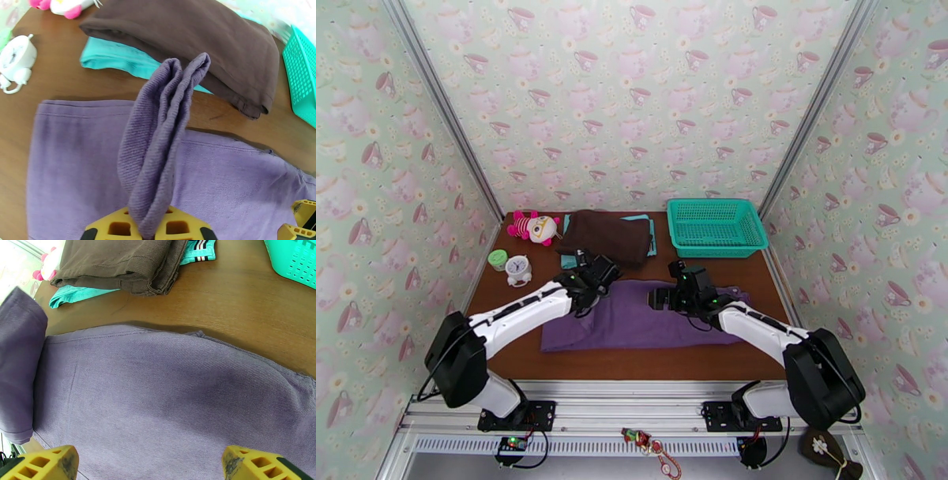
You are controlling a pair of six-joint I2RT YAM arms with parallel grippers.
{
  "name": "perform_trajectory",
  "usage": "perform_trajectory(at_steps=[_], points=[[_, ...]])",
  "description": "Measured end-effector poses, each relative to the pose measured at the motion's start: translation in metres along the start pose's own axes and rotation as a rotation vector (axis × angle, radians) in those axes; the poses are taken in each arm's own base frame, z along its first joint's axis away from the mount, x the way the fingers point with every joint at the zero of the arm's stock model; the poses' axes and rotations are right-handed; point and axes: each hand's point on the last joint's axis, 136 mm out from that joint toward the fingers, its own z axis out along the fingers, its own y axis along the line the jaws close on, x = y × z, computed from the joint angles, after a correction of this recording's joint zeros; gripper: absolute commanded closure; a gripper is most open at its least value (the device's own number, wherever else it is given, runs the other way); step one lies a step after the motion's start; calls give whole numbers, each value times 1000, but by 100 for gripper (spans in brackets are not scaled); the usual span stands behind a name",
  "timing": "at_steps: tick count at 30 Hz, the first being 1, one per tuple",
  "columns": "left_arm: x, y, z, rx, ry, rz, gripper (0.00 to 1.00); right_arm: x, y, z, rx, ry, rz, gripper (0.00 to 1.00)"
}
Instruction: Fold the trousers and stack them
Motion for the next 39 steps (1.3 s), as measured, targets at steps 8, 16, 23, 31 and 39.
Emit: perform_trajectory(at_steps=[8, 16, 23, 31, 39], points=[[18, -14, 25, -24, 23, 8, 91, -2, -1, -3, -1, -11, -5, 0], [42, -32, 24, 2, 43, 71, 84, -1, -1, -3, 0, -9, -12, 1], [57, -47, 31, 47, 78, 102, 51, -1, -2, -3, 2, -10, -11, 1], [48, -33, -7, 241, 21, 89, 34, -2, -6, -4, 9, -13, -10, 1], [116, 8, 21, 250, 188, 85, 27, 2, -5, 2, -8, 8, -6, 1]])
